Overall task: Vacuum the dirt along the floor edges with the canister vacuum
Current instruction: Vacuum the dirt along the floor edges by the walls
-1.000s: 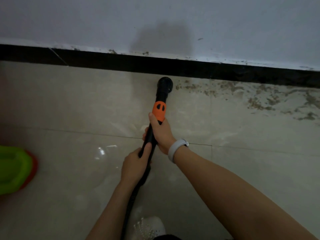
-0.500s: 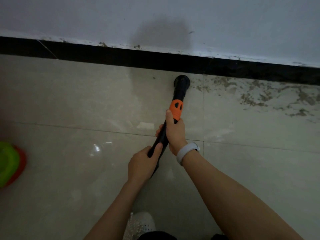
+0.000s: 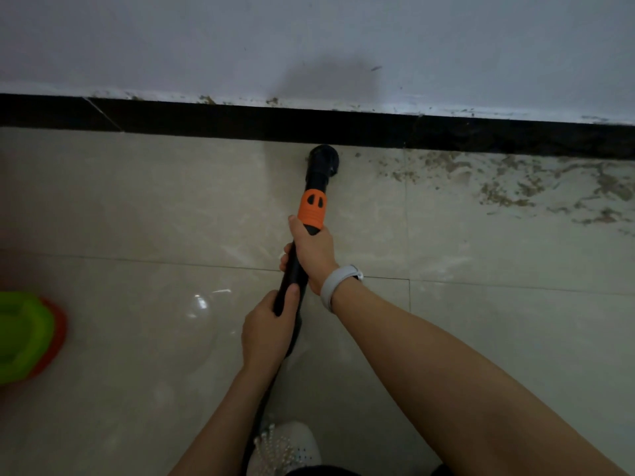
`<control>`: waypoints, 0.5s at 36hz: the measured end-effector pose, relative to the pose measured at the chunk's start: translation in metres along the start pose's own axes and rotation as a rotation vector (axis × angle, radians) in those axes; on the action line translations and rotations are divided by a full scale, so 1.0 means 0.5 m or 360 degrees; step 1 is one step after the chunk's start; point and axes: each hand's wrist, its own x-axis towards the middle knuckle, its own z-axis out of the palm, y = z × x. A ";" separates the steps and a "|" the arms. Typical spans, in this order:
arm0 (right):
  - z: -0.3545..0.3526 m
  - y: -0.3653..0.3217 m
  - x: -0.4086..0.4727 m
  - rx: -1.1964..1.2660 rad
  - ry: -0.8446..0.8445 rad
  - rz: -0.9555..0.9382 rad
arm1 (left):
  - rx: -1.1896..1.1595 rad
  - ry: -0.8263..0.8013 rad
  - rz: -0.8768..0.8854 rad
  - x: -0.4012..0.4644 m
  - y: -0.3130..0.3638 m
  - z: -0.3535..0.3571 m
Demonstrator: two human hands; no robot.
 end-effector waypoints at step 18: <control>-0.091 -0.043 0.015 0.0111 0.0290 0.0013 | 0.0149 -0.0228 0.0149 0.003 0.061 0.053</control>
